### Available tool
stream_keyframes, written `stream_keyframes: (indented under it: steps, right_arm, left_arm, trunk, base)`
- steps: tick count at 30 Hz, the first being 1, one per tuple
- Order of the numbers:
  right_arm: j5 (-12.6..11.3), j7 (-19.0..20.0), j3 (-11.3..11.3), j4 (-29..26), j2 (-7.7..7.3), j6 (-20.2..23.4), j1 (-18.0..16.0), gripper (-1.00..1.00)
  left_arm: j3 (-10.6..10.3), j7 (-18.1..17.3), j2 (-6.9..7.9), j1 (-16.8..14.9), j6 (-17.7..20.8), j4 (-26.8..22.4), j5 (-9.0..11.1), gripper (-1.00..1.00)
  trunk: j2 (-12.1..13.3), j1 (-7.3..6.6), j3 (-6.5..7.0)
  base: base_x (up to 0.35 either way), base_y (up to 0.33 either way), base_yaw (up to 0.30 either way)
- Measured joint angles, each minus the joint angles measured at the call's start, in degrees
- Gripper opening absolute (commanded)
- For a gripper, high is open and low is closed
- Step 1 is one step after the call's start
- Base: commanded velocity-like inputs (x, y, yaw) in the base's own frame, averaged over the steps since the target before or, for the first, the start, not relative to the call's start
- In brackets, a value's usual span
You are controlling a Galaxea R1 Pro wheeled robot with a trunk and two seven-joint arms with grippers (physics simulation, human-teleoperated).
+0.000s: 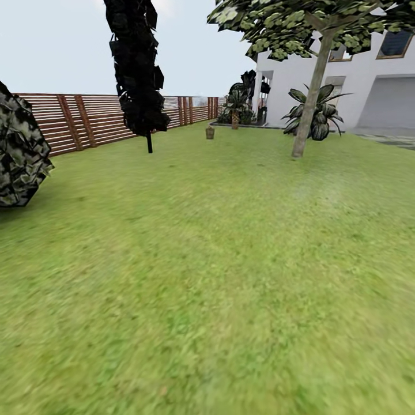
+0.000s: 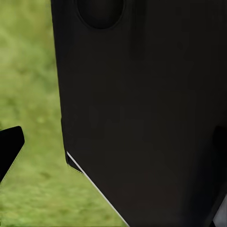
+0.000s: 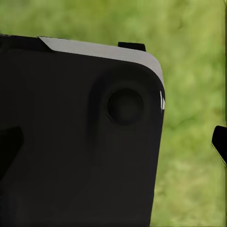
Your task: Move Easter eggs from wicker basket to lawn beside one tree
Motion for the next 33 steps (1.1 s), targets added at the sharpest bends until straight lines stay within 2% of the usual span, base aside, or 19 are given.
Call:
stream_keyframes:
  steps: [33]
  right_arm:
    - [-0.03, 0.00, 0.00, 0.00, 0.00, 0.01, 0.00, 1.00]
  left_arm:
    - [0.01, 0.00, 0.00, 0.00, 0.00, 0.00, 0.00, 1.00]
  trunk:
    - [0.00, 0.00, 0.00]
  base:
    - [0.339, 0.000, 0.000]
